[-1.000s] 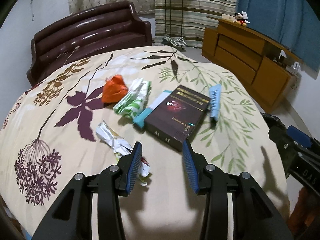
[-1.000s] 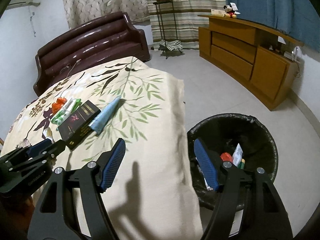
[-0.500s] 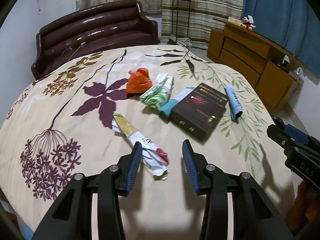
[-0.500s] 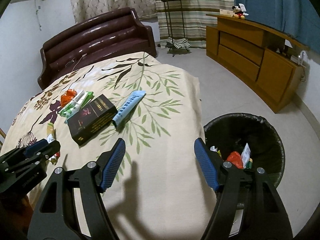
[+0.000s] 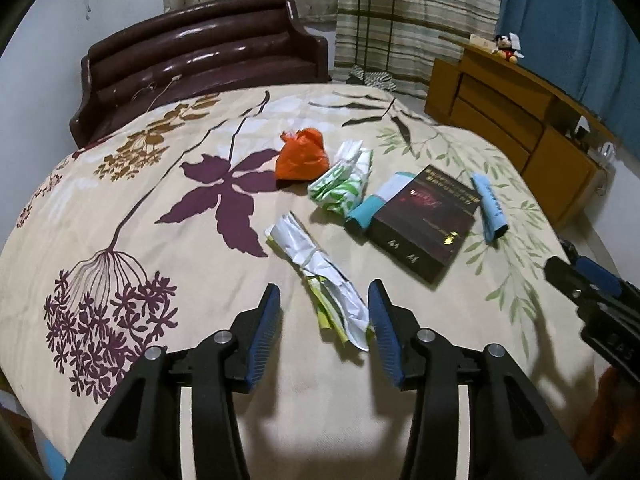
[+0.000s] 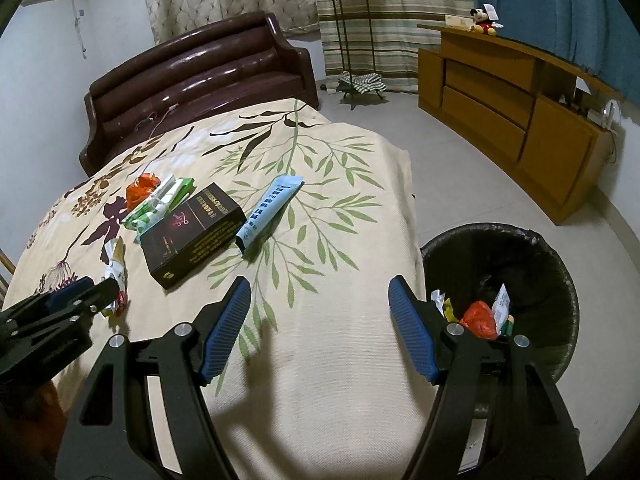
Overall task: Collect trash
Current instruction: 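Close the left tool on the crumpled silver foil wrapper, then close the right tool on the light blue tube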
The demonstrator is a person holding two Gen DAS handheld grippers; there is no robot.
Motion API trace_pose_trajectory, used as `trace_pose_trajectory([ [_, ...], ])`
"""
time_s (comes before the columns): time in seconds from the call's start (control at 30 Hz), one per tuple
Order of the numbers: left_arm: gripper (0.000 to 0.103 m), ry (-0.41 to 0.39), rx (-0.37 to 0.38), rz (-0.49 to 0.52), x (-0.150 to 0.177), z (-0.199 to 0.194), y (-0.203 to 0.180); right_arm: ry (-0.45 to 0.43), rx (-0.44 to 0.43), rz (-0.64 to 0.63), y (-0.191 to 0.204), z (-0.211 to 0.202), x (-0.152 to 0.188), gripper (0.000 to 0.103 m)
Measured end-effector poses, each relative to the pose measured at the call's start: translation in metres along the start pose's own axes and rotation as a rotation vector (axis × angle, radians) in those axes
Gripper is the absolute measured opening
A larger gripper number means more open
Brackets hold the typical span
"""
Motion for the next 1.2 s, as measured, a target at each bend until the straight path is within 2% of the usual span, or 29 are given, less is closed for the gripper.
trace_pose_trajectory([
  [0.13,0.046,0.030,0.016,-0.007,0.001,0.009,0.001,0.003,-0.003,0.001,0.001,0.001,0.000,0.070],
  [0.2,0.040,0.026,0.021,-0.009,0.000,0.009,0.002,0.003,-0.004,0.000,0.001,0.001,0.001,0.070],
  [0.27,0.028,0.021,0.021,-0.001,-0.001,0.009,0.003,0.003,-0.003,0.002,0.000,0.001,0.001,0.070],
  [0.37,0.022,0.015,0.029,0.009,0.000,0.009,0.004,0.008,-0.003,0.002,0.002,0.003,0.001,0.070],
  [0.7,0.019,-0.025,0.031,0.031,-0.001,0.002,0.011,0.010,0.006,-0.001,0.004,0.006,-0.001,0.070],
  [0.9,0.019,-0.039,0.020,0.018,-0.008,0.003,0.025,-0.004,0.008,0.008,0.009,0.013,-0.014,0.070],
  [1.1,0.019,-0.049,0.007,0.014,-0.015,0.010,0.039,-0.002,0.014,0.000,0.017,0.028,-0.035,0.060],
  [1.2,0.019,-0.056,-0.002,0.014,-0.018,0.014,0.046,0.019,0.023,-0.002,0.020,0.039,-0.041,0.051],
])
Point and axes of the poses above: each gripper's, at about its wrist camera, not at the fingertips, and z roughly the way its jaws point, y to its left, x to its underside, the point moved 4 cm from there along z, roughly the way its jaws point, and after that the axes turned 12 degrees about -x, right-handed, at the moved point
